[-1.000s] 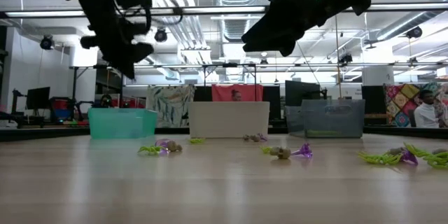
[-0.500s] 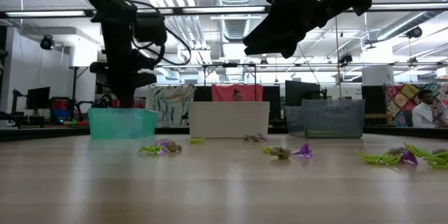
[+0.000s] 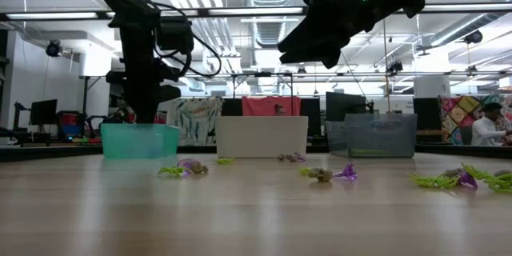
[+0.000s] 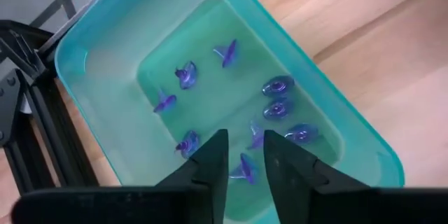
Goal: Sort Halloween decoration
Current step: Put the purple witch hat toy into the light blue bin, then put the green spider toy into the black bin
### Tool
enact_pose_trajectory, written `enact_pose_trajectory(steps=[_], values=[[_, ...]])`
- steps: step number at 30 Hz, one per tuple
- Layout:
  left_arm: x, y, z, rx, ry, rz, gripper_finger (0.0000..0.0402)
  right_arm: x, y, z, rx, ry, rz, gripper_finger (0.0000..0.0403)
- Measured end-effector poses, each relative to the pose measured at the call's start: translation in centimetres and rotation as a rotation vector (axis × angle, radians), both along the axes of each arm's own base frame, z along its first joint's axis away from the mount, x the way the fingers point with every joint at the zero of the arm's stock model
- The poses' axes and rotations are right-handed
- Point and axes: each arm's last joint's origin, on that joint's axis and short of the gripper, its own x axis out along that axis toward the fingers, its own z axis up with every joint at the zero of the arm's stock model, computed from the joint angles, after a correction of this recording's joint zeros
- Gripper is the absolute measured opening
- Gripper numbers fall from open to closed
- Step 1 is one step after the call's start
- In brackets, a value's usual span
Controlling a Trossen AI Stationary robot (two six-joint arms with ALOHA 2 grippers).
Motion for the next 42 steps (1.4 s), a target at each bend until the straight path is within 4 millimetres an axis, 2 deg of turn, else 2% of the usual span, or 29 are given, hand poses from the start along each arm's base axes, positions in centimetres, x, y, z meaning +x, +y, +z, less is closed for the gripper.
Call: enact_pose_trajectory(steps=[5, 11, 14, 17, 22, 27, 32, 37, 42], values=[[0.0, -1.0, 1.2, 0.023, -0.044, -0.035, 0.0090, 0.0, 0.0, -0.1, 0.002, 0.011, -0.001, 0.0176], [1.0, -4.0, 3.2, 0.069, -0.181, -0.153, 0.0091, -0.2, 0.0, -0.3, 0.011, 0.038, -0.005, 0.0176], [2.1, -6.2, 4.0, 0.075, -0.267, -0.284, 0.0091, -0.2, 0.0, -0.4, 0.011, 0.049, -0.005, 0.0176], [3.4, -8.8, 4.2, 0.103, -0.308, -0.490, 0.0091, -0.2, 0.0, -0.5, 0.011, 0.051, -0.003, 0.0176], [4.6, -13.3, 2.7, 0.148, -0.341, -0.830, 0.0091, -0.4, 0.0, -0.8, 0.013, 0.085, -0.002, 0.0176], [4.7, -16.1, 0.3, 0.189, -0.410, -0.976, 0.0091, -0.9, 0.0, -1.4, 0.025, 0.168, -0.008, 0.0176], [4.7, -16.3, -1.9, 0.208, -0.526, -0.938, 0.0091, -1.0, 0.0, -1.4, 0.029, 0.175, -0.011, 0.0176], [4.6, -16.2, -3.6, 0.257, -0.558, -0.882, 0.0093, -1.0, 0.0, -1.3, 0.028, 0.169, -0.011, 0.0176], [5.6, -16.2, -4.5, 0.270, -0.550, -0.868, 0.0106, -0.9, 0.0, -1.3, 0.027, 0.165, -0.011, 0.0176]])
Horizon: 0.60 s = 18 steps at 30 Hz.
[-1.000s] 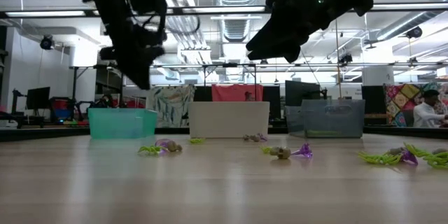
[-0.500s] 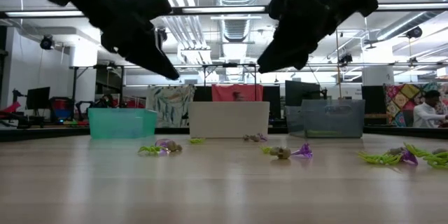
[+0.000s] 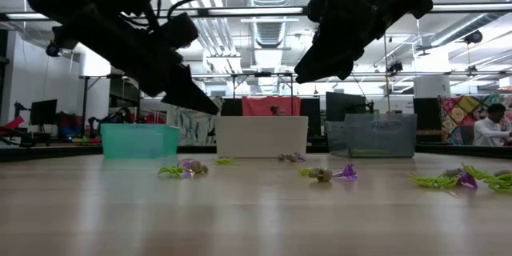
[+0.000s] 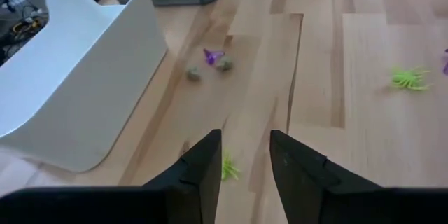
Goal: Sort Halloween decoration
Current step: Put the green spider toy into the black bin
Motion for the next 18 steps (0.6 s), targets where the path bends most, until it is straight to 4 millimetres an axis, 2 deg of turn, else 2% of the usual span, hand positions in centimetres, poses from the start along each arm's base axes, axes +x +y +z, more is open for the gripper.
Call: enact_pose_trajectory(steps=[11, 18], values=[[2.2, -0.4, -1.2, 0.021, 0.056, -0.007, 0.0123, 0.0, 0.0, 0.0, 0.034, 0.003, -0.026, 0.0176], [4.2, -0.6, -1.1, 0.020, 0.043, -0.006, 0.0123, 0.0, -0.1, 0.0, 0.081, -0.001, -0.101, 0.0176]])
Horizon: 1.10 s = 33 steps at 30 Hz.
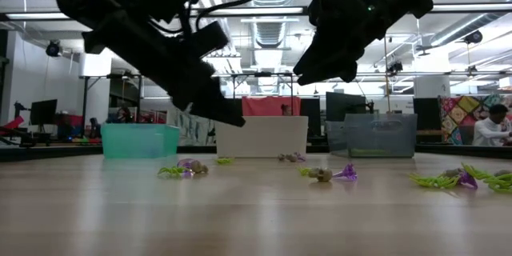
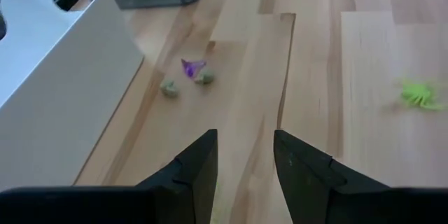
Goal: Sort Halloween decoration
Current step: Put the green spider toy into the black bin
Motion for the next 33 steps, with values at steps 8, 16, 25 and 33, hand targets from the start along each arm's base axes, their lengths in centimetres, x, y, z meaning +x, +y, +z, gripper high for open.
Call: enact_pose_trajectory(steps=[8, 16, 25, 33], values=[[0.3, 0.2, -0.5, 0.011, 0.046, 0.032, 0.0123, 0.0, 0.0, 0.0, -0.020, 0.006, 0.013, 0.0176], [-1.0, 0.6, -1.9, 0.045, 0.158, 0.063, 0.0124, 0.0, 0.0, 0.0, -0.032, 0.004, 0.021, 0.0176], [-1.5, 1.5, -2.9, 0.029, 0.098, 0.094, 0.0123, 0.0, -0.1, 0.0, -0.044, 0.004, 0.005, 0.0176], [-1.0, 2.1, -5.1, 0.016, 0.123, 0.122, 0.0123, 0.0, -0.1, 0.0, -0.045, 0.004, 0.003, 0.0176]])
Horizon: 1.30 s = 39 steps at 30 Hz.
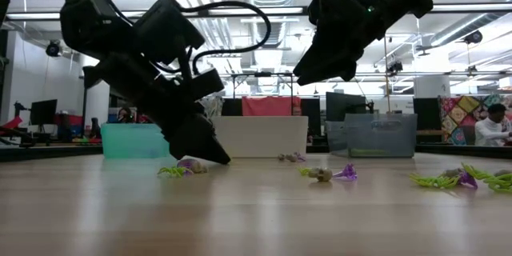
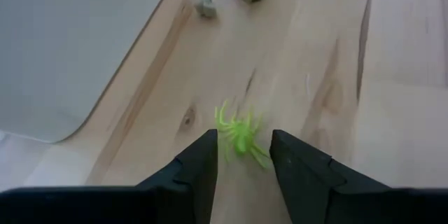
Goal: Sort Halloween decoration
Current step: Put the green spider toy into the black bin
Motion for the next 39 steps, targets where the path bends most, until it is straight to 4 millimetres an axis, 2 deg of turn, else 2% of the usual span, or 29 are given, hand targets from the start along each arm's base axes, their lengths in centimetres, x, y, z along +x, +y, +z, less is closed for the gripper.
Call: enact_pose_trajectory(steps=[6, 15, 17, 23, 26, 30, 34, 39], values=[[0.1, 0.0, -0.4, -0.007, 0.007, 0.007, 0.0106, 0.0, 0.0, 0.0, -0.004, 0.000, 0.001, 0.0176], [0.0, -0.1, -0.4, -0.009, 0.013, -0.006, 0.0011, 0.0, 0.0, 0.0, -0.007, 0.000, 0.000, 0.0176], [0.0, -0.1, -0.4, -0.008, 0.008, -0.007, 0.0005, 0.0, 0.0, 0.0, -0.009, 0.000, 0.001, 0.0176], [0.0, -0.1, 0.3, 0.009, 0.002, -0.023, 0.0001, 0.0, 0.0, 0.0, -0.014, 0.001, 0.004, 0.0176], [-0.1, -0.3, 0.8, 0.002, 0.004, -0.086, 0.0000, 0.0, 0.0, 0.0, -0.014, 0.001, 0.004, 0.0176], [0.4, -0.5, 1.4, -0.025, -0.072, -0.123, 0.0005, 0.0, 0.0, 0.0, -0.017, 0.002, 0.006, 0.0176], [0.8, -0.5, 1.3, -0.014, -0.097, -0.148, 0.0030, 0.0, 0.0, 0.0, -0.018, 0.000, 0.006, 0.0176], [0.8, -0.3, 1.4, 0.032, -0.096, -0.118, 0.0085, 0.0, 0.0, 0.0, -0.018, -0.002, 0.006, 0.0176]])
